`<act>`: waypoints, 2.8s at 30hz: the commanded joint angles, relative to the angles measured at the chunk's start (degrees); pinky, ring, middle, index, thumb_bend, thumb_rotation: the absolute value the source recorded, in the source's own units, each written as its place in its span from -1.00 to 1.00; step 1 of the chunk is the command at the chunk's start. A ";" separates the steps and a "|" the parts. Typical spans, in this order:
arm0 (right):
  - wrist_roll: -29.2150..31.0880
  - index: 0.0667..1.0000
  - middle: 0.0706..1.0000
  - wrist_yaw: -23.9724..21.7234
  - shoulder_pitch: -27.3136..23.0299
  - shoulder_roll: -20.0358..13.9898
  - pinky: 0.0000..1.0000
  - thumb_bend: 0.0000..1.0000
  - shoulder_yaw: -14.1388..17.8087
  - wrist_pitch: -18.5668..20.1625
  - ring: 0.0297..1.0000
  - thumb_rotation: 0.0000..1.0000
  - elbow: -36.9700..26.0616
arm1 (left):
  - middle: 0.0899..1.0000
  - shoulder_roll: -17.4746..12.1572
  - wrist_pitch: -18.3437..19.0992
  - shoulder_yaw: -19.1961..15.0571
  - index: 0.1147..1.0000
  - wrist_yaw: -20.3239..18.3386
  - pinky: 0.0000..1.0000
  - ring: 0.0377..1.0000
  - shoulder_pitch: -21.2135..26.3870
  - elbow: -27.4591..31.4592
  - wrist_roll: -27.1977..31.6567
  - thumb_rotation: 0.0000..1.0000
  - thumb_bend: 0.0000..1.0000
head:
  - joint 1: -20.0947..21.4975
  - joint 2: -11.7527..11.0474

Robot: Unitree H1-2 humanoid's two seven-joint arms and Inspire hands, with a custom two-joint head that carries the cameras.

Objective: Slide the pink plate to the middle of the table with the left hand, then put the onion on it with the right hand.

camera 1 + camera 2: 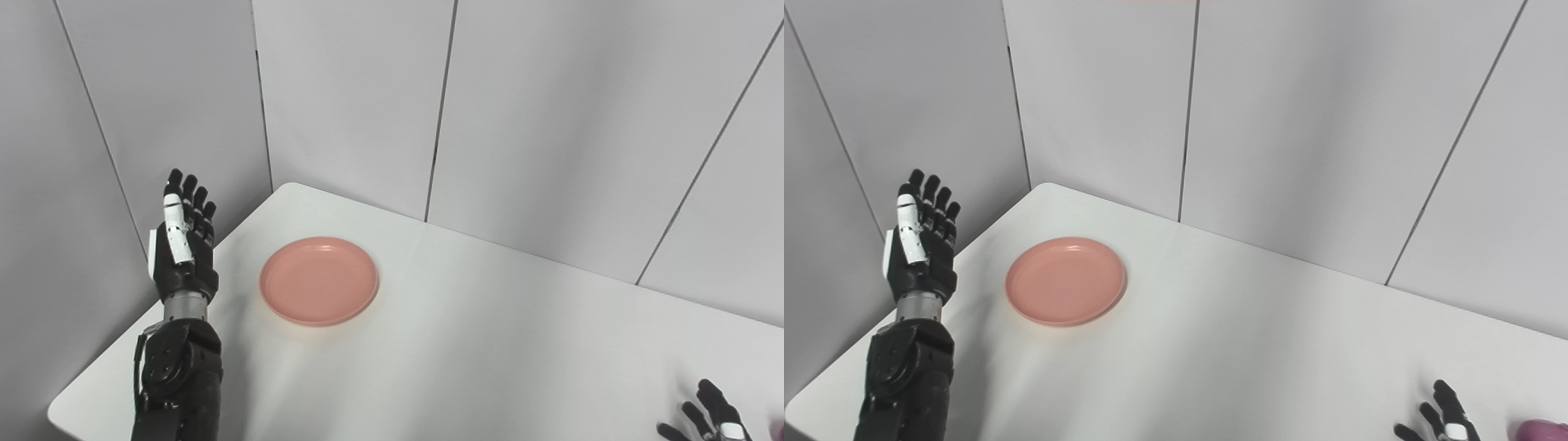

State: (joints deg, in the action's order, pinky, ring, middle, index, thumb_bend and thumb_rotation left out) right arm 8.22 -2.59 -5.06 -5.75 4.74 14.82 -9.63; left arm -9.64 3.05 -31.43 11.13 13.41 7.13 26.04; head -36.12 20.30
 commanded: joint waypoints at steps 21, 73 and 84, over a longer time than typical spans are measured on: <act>0.74 0.72 0.83 0.03 -0.68 -0.93 0.52 0.58 1.16 -0.27 0.78 0.63 -0.10 | 1.00 -0.93 -3.47 2.94 0.99 -1.63 1.00 1.00 -0.88 -3.21 -1.44 1.00 -0.19 | -1.16 -0.48; 1.56 0.65 0.79 0.03 -0.58 -0.60 0.28 0.79 1.46 -0.83 0.74 0.55 -0.59 | 1.00 1.19 -1.92 4.51 0.99 0.26 1.00 1.00 0.08 -9.88 -1.41 1.00 -0.22 | -1.49 0.07; 1.16 0.61 0.76 0.12 -0.38 -0.75 0.16 0.83 1.28 -0.34 0.69 0.57 -1.13 | 1.00 1.79 -1.49 5.34 0.98 0.28 1.00 1.00 1.00 -10.88 -1.51 1.00 -0.23 | -1.53 0.25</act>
State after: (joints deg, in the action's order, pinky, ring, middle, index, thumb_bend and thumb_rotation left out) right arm 9.57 -2.49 -5.02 -6.37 5.94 14.85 -9.40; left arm -7.34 1.74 -26.32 11.42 12.48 -4.94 24.69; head -37.62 20.48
